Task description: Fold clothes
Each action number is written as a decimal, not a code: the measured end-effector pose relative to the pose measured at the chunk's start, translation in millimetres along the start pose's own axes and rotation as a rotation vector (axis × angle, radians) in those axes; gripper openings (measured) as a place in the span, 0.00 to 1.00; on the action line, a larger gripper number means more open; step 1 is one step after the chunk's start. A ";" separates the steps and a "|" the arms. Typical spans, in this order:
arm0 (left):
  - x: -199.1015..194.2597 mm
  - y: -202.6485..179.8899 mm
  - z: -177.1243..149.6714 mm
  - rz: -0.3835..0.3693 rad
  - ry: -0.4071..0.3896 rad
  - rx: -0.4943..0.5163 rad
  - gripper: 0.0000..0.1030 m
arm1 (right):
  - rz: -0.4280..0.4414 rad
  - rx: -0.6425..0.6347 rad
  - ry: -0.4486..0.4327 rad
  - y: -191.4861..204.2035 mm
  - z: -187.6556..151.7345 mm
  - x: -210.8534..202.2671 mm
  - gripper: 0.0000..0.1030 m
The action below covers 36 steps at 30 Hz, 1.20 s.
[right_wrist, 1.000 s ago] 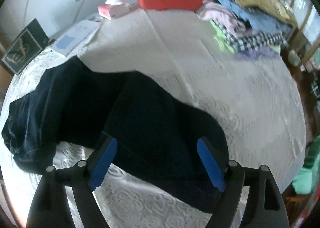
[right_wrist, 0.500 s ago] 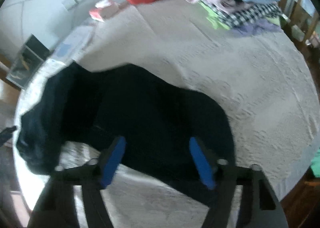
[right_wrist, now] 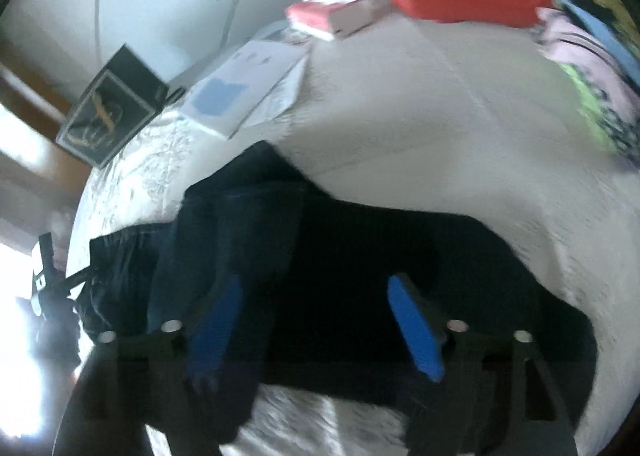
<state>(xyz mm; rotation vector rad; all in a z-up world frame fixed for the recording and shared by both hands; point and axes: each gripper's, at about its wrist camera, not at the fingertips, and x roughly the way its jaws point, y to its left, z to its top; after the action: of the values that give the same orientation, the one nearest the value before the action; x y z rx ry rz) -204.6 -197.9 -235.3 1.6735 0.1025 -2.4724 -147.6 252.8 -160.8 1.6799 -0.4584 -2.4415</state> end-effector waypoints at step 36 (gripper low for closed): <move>-89.8 52.4 51.9 -0.001 -0.179 -0.092 0.70 | -0.137 -0.146 -0.140 -4.4 80.6 -11.9 0.67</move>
<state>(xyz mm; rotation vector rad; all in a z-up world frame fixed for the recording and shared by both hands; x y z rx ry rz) -210.8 -248.9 -131.1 1.4109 0.1917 -2.5622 -218.0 273.9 -125.3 1.5370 -0.1804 -2.6297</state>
